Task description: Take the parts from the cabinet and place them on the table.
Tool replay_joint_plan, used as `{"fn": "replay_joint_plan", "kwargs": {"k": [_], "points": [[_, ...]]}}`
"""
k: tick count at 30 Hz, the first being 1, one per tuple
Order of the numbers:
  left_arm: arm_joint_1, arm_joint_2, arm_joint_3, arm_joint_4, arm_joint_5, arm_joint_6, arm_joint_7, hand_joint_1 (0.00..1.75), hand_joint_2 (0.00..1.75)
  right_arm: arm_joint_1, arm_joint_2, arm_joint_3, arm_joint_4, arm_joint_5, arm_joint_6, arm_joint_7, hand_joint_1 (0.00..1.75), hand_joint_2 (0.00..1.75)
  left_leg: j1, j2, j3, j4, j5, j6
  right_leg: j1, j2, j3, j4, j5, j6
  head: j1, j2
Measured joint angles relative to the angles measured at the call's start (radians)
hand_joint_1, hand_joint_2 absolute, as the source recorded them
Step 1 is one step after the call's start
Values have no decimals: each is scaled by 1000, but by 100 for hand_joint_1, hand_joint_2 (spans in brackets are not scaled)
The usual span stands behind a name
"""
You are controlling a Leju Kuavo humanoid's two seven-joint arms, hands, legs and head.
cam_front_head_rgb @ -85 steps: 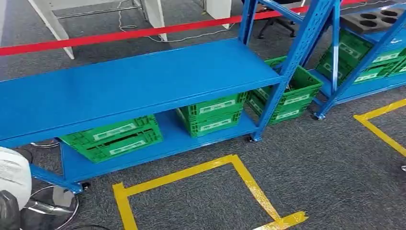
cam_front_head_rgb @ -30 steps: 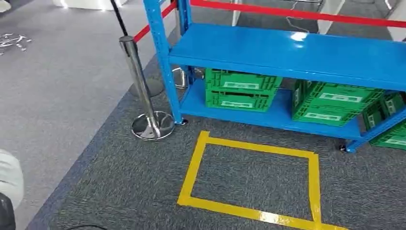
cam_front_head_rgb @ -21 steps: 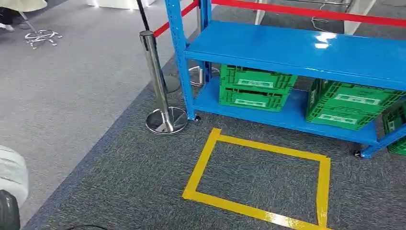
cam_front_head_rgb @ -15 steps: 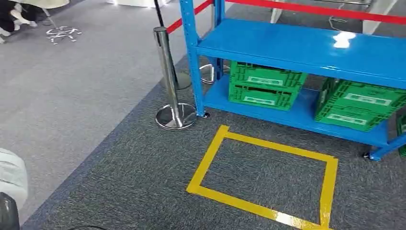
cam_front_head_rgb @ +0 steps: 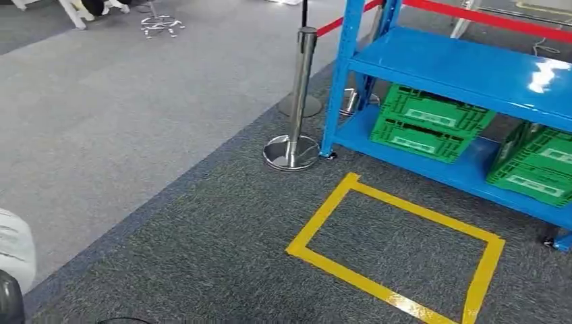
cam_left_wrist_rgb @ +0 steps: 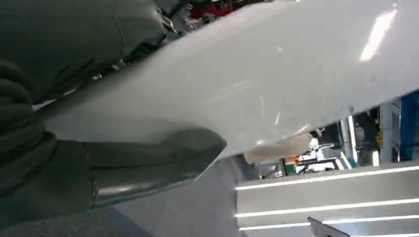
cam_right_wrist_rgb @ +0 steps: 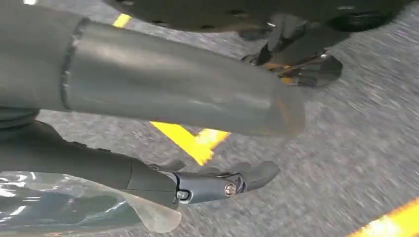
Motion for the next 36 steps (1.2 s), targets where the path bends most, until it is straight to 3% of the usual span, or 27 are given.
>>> {"fn": "replay_joint_plan", "kwargs": {"k": [1,2,4,5,6,7,8,10,11,12,13,15,16,18,19,20,21,22,23,26,27,28,29,31,32,34,36], "points": [[0,0,-1,0,0,2,0,175,175,1,0,0,0,0,0,0,0,0,-4,-12,-18,1,15,2,3,4,-6,56,-10,-4,0,0],[1,0,-2,0,0,3,0,175,175,0,0,0,0,1,0,0,0,0,-7,-23,-36,3,30,2,7,4,2,79,20,-9,-1,0],[1,1,-2,0,0,6,0,175,175,-3,0,0,0,3,0,0,0,0,-9,-48,-75,10,56,0,14,10,67,17,113,-20,0,0],[1,2,-2,0,0,6,0,175,175,-4,0,0,0,4,0,-1,0,0,-9,-62,-91,16,68,-3,17,27,127,-65,139,-27,0,0],[-1,3,-3,0,0,7,0,175,175,-5,-1,0,-1,4,0,-1,0,0,-7,-72,-102,23,78,-4,18,74,192,-158,123,-34,0,0],[-1,3,-4,0,0,8,0,175,175,-4,-2,0,-1,5,0,-2,0,0,-15,-82,-114,32,85,-8,17,98,257,-251,95,-37,1,0],[-1,3,-5,0,0,9,0,175,175,-4,-2,0,-1,6,0,-2,0,0,-14,-92,-120,35,99,-10,14,92,262,-290,71,-34,0,0],[1,4,-7,0,0,10,0,175,175,-6,-2,0,-1,6,0,-2,0,0,-12,-117,-130,32,122,-20,21,68,251,-279,78,-39,1,0],[2,4,-7,0,0,10,0,175,175,-3,6,0,0,6,0,-2,0,0,-15,-131,-137,34,130,-23,6,46,239,-284,92,-45,2,0],[6,4,-8,0,0,10,0,175,175,-6,0,-1,-1,6,0,-2,0,0,-17,-89,-147,47,93,-30,8,32,231,-282,100,-51,0,0],[5,4,-10,0,0,10,0,175,175,-5,0,-1,-1,6,0,-2,0,0,-10,-53,-159,90,30,-41,8,16,221,-282,109,-60,-6,0],[3,6,-13,0,0,10,0,175,175,1,0,-1,-1,6,0,-2,0,0,9,-19,-186,236,-88,-61,11,-21,201,-280,125,-59,-9,0],[4,6,-15,0,0,10,0,175,175,2,0,-1,-1,6,0,-2,0,0,18,-12,-193,311,-112,-71,11,-39,188,-279,134,-56,-10,0],[5,7,-15,0,0,10,0,175,175,-1,0,-2,-1,6,0,-2,0,0,36,-9,-172,351,-60,-85,9,-72,160,-271,148,-49,-10,0],[5,8,-16,0,0,10,0,175,175,-2,0,-2,-1,6,0,-2,0,0,44,-5,-135,316,-19,-90,8,-87,146,-266,154,-44,-10,0],[5,9,-17,0,0,10,0,175,175,-4,0,-2,-1,6,0,-2,0,0,48,4,-88,258,3,-94,7,-97,137,-262,157,-40,-10,0],[5,10,-19,0,0,10,0,175,175,-6,0,-2,-2,6,0,-2,0,0,52,36,-11,155,4,-98,7,-108,145,-257,161,-34,-10,0],[1,10,-20,0,0,12,0,175,175,-5,-1,-2,-3,6,0,-2,0,0,49,74,57,60,-33,-96,9,-118,123,-255,161,-28,-11,0],[1,10,-21,0,0,15,0,175,175,-6,-1,-2,-3,6,0,-2,0,0,38,70,73,18,-49,-78,8,-128,133,-251,167,-18,-5,0],[6,11,-20,0,9,16,0,175,175,-14,0,-2,-3,10,1,-2,0,0,28,47,46,9,-43,-48,0,-157,125,-247,185,5,-6,0],[7,11,-20,0,11,16,0,175,175,-14,0,-2,-3,10,1,-2,0,0,30,39,45,3,-32,-34,-8,-117,110,-235,169,11,-6,0],[4,11,-20,0,12,15,0,175,175,-11,0,-3,-3,10,2,-3,0,0,28,32,37,3,-26,-24,-9,-54,93,-195,132,9,-2,0],[2,11,-20,0,14,15,0,175,175,-8,0,-4,-3,10,2,-3,0,0,24,20,28,3,-20,-15,-8,-22,63,-123,88,6,1,0],[1,11,-20,0,14,13,0,175,175,-1,0,-7,-3,11,3,-3,0,0,13,-2,10,5,-8,-3,-5,2,-7,44,15,4,3,0],[2,11,-20,0,14,13,0,175,175,2,0,-8,-3,13,3,-3,0,0,7,-16,5,6,-3,-1,-3,4,-22,79,10,2,2,0],[2,11,-20,0,13,16,0,175,175,3,0,-10,-3,14,3,-3,0,0,0,-45,-3,10,6,-1,3,7,18,14,65,-9,3,0],[2,11,-20,0,13,22,0,175,175,3,0,-10,-3,18,3,-3,0,0,-3,-69,-6,15,9,-1,10,43,117,-167,150,-25,3,0]]}}
